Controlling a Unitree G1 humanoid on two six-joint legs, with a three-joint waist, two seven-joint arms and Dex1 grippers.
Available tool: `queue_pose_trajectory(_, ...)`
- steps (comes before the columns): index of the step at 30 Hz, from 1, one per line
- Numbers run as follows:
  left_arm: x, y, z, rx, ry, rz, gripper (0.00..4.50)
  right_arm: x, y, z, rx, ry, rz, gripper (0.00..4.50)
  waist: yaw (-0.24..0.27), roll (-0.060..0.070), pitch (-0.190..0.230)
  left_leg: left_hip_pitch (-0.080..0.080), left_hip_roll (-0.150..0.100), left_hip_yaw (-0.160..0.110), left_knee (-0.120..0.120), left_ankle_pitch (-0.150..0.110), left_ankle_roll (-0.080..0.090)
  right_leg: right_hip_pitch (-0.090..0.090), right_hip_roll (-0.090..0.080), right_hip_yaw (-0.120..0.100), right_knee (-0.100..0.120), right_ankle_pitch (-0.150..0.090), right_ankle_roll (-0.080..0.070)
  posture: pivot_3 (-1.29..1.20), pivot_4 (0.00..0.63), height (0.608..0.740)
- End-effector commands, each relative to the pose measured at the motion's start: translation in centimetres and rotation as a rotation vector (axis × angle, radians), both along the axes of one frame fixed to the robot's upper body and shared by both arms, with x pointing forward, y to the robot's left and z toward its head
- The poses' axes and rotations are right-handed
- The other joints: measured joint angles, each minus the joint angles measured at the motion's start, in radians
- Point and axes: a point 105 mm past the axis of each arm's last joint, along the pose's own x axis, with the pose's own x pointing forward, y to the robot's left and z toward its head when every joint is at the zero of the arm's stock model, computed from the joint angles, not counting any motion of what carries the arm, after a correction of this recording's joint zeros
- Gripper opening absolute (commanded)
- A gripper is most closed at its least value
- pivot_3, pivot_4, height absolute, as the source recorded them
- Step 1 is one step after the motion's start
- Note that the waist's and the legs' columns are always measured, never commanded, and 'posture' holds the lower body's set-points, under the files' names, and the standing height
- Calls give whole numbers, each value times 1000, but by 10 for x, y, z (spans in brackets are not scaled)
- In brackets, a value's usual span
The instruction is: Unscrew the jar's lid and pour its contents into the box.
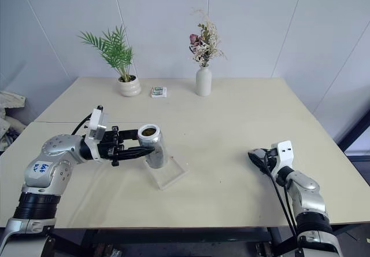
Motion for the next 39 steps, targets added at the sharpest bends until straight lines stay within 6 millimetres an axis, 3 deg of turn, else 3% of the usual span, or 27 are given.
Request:
queue_pose_trajectory(1,-2,7,14,-29,-44,13,2336,1,-1,13,36,-39,13,3884,0,0,0,0,0,0,0,0,0,0,0,0,0,0,0,0,150,740)
queue_pose_trajectory(3,-2,8,13,-30,-44,22,2336,0,-2,18,38,-54,22,4475,0,0,0,0,0,0,0,0,0,0,0,0,0,0,0,0,150,740)
queue_pose_trajectory(7,0,13,16,-43,-46,55,2336,-4,-4,39,38,-117,51,4475,0,0,0,0,0,0,0,0,0,0,0,1,0,0,0,0,150,740)
queue_pose_trajectory(9,5,22,19,-32,-59,101,2336,-12,0,66,4,-183,125,4475,1,1,0,0,0,0,0,0,0,0,0,1,0,0,0,0,150,740)
queue_pose_trajectory(14,13,32,25,-17,-80,148,2336,-25,11,99,-57,-239,237,4475,2,1,1,0,0,0,0,0,0,0,1,1,0,0,1,0,150,740)
queue_pose_trajectory(18,30,51,34,21,-138,268,2336,-61,57,134,-189,-297,536,4475,2,1,1,0,0,0,0,0,0,0,1,1,0,0,1,0,150,740)
queue_pose_trajectory(24,46,71,37,117,-181,402,2336,-98,90,137,-324,-273,791,4475,5,1,1,-1,0,0,0,-1,0,0,1,1,-1,0,1,0,150,740)
queue_pose_trajectory(28,53,80,41,171,-203,474,2336,-107,87,152,-337,-309,815,4475,9,1,1,-2,0,0,1,-1,0,0,0,1,-2,0,1,0,150,740)
queue_pose_trajectory(32,55,83,41,190,-225,511,2336,-108,71,164,-402,-352,784,4475,10,1,1,-2,0,1,1,-1,1,0,0,1,-2,0,1,0,150,740)
queue_pose_trajectory(39,55,74,26,241,-209,454,2336,-116,68,152,-419,-310,796,4475,8,0,1,-1,0,1,1,-1,1,-1,0,1,-2,0,1,0,150,740)
